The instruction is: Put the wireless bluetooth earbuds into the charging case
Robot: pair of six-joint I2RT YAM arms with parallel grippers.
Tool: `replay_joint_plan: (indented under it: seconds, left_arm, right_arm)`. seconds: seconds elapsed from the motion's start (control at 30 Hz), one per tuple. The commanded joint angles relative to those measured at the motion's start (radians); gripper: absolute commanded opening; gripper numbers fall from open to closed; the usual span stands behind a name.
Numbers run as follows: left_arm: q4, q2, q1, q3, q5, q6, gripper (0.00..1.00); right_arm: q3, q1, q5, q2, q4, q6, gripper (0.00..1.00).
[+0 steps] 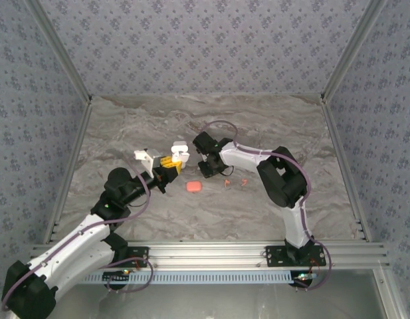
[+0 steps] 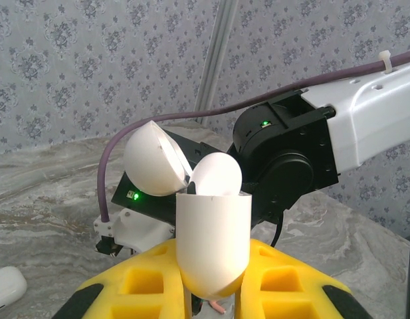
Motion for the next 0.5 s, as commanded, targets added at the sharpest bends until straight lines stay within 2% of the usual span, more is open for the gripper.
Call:
replay_joint_plan:
  seconds: [0.0,0.27,0.47]
  left_arm:
    - [0.012,-0.014,-0.005,-0.008,-0.008,0.002,0.0]
    - [0.034,-0.012,-0.005,-0.009,-0.005,-0.012,0.0]
    - [0.09,0.008,-0.006,-0.005,0.019,-0.049,0.0]
  right_arm:
    - [0.015,0.008,-0.007,0.015,-0.028,0.003,0.28]
    - [-0.037,-0.003,0.021,-0.108,0.002,-0.039,0.24]
    - [-0.11,-0.015,0.052,-0.325,0.038,-0.11,0.24]
